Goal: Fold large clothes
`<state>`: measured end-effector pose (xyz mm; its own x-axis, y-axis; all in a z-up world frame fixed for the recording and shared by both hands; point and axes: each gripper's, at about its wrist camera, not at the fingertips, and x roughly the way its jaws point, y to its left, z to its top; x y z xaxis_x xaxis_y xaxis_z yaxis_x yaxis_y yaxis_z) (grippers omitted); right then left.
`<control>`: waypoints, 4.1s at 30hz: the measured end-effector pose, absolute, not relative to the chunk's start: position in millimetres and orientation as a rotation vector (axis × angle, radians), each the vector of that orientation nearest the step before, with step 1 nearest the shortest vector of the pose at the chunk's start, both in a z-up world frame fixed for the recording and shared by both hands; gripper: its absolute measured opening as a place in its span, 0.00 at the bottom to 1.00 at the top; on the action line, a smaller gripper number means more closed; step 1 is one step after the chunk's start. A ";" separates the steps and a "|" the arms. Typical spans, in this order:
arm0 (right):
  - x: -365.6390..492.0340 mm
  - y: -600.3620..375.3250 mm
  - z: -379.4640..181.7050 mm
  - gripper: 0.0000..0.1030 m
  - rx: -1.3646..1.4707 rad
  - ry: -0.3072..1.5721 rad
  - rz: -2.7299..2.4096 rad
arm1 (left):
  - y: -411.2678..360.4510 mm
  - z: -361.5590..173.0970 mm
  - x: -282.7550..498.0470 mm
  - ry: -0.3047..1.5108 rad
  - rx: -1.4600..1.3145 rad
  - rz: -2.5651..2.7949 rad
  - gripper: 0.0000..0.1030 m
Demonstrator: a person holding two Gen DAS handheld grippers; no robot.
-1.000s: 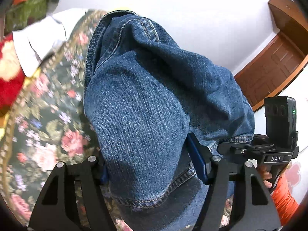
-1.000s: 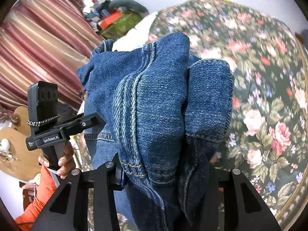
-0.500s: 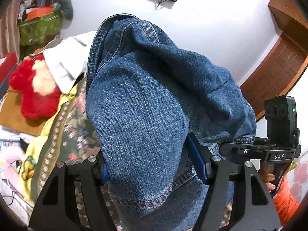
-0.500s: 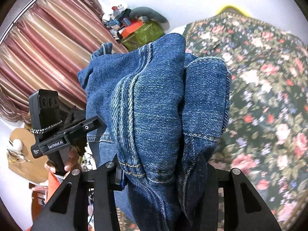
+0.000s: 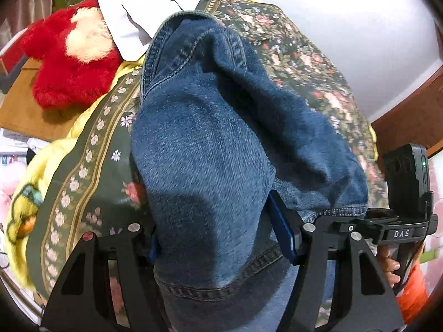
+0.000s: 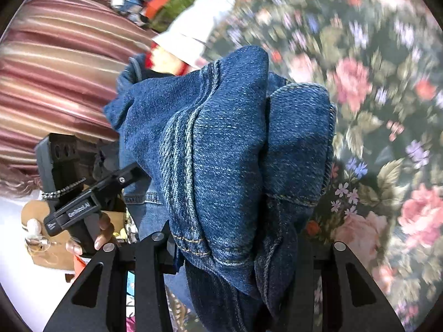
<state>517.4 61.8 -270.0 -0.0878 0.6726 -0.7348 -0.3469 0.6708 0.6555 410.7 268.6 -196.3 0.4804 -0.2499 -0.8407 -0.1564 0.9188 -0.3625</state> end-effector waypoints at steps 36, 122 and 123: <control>558.5 101.1 -250.7 0.71 -0.059 1.130 0.733 | 282.2 -207.7 471.9 0.986 -0.162 0.158 0.83; 195.5 -53.3 -2.5 1.00 0.022 0.249 0.563 | 112.5 27.4 112.4 0.188 -0.062 0.210 0.97; 195.7 -53.8 -2.5 1.00 0.023 0.249 0.564 | 112.5 27.4 112.2 0.188 -0.063 0.209 0.97</control>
